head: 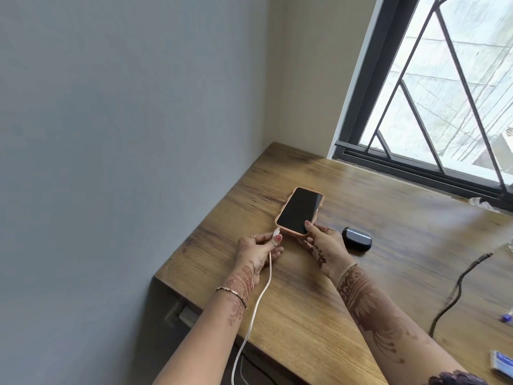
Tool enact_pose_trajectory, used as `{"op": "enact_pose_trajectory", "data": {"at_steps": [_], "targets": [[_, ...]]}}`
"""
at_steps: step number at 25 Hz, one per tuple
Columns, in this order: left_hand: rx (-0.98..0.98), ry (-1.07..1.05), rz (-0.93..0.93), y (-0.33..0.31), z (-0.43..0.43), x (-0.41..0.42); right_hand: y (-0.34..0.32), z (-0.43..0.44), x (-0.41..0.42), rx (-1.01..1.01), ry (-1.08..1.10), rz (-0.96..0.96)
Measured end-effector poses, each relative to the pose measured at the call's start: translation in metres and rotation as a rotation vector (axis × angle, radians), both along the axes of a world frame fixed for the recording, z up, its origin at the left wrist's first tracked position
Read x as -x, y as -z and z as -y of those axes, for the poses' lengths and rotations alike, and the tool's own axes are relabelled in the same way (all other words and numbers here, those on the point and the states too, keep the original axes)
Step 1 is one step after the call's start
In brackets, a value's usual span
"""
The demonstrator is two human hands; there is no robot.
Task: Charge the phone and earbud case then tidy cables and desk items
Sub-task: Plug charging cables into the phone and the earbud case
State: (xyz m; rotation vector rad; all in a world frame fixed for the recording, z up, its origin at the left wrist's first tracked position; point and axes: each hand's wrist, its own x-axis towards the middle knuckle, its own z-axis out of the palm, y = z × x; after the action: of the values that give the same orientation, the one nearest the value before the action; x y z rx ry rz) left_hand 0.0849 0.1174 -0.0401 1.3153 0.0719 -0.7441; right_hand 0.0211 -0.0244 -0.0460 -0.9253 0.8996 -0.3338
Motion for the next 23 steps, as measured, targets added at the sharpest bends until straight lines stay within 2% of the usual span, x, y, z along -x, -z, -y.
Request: {"op": "enact_pose_trajectory", "data": {"at_steps": [7, 12, 23], "targets": [[-0.077, 0.059, -0.016, -0.005, 0.006, 0.008, 0.003, 0.000, -0.004, 0.031, 0.030, -0.037], [-0.089, 0.106, 0.012, -0.006, 0.006, 0.009, 0.002, -0.003, -0.002, 0.042, -0.002, 0.005], [-0.100, 0.085, -0.032, -0.004, 0.012, 0.008, 0.003, 0.002, -0.005, 0.043, -0.043, -0.040]]}}
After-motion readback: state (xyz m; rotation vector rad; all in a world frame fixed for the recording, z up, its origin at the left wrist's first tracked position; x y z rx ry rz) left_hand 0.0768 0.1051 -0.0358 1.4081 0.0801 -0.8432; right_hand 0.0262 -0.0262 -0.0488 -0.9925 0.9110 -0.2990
